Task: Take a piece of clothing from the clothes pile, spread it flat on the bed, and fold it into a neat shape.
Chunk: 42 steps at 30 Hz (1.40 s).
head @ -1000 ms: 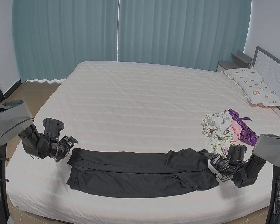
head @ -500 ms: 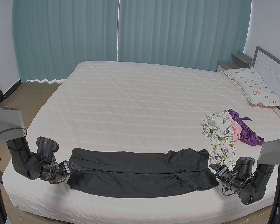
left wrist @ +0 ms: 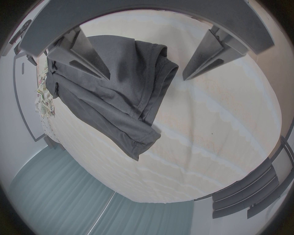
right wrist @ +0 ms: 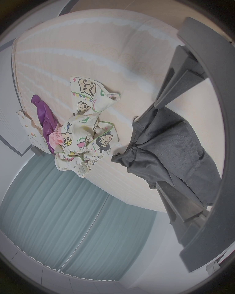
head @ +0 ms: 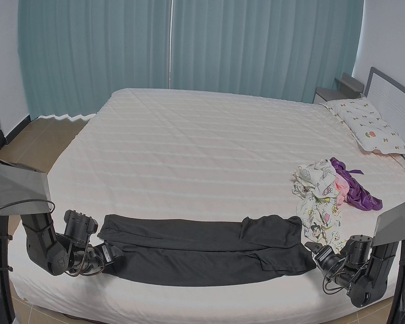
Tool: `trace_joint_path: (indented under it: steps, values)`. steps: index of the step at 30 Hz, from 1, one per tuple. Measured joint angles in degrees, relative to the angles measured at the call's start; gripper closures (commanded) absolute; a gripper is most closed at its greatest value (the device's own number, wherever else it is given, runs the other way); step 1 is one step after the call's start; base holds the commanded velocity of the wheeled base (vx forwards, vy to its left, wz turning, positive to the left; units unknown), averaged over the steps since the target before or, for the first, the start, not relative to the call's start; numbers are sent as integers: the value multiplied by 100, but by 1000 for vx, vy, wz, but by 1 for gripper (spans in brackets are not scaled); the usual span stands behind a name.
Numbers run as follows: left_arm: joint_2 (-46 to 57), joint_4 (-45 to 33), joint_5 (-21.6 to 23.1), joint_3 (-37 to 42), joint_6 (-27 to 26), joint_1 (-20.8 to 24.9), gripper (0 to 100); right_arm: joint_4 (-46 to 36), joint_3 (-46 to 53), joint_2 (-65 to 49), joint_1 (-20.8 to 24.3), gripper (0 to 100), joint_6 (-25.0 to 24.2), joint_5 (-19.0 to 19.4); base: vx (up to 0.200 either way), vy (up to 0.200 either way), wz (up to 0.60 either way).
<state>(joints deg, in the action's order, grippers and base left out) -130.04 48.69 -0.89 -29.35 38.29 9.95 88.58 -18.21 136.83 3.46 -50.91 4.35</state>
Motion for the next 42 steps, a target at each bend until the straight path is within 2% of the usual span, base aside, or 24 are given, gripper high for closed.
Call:
trace_joint_path:
  steps: [1,15,22,39,40,42]
  values:
    - [-12,0,2,6,0,2,100,2,5,0,0,0,0,0,0,0,0]
    - [-1,-68,-145,227,-105,-56,100,10,38,11,-2,0,-2,2,0,0,0]
    - [182,-408,-362,334,-202,-151,100,10,38,13,0,0,-7,2,0,0,0]
    - [523,-1022,-411,424,-369,-319,100,10,46,13,-5,0,-24,10,0,0,0]
    - [523,-1029,-414,430,-369,-330,0,10,46,13,-5,0,-24,10,0,0,0]
    - [521,-1033,-422,434,-369,-361,0,7,49,13,-5,0,-24,10,0,0,0]
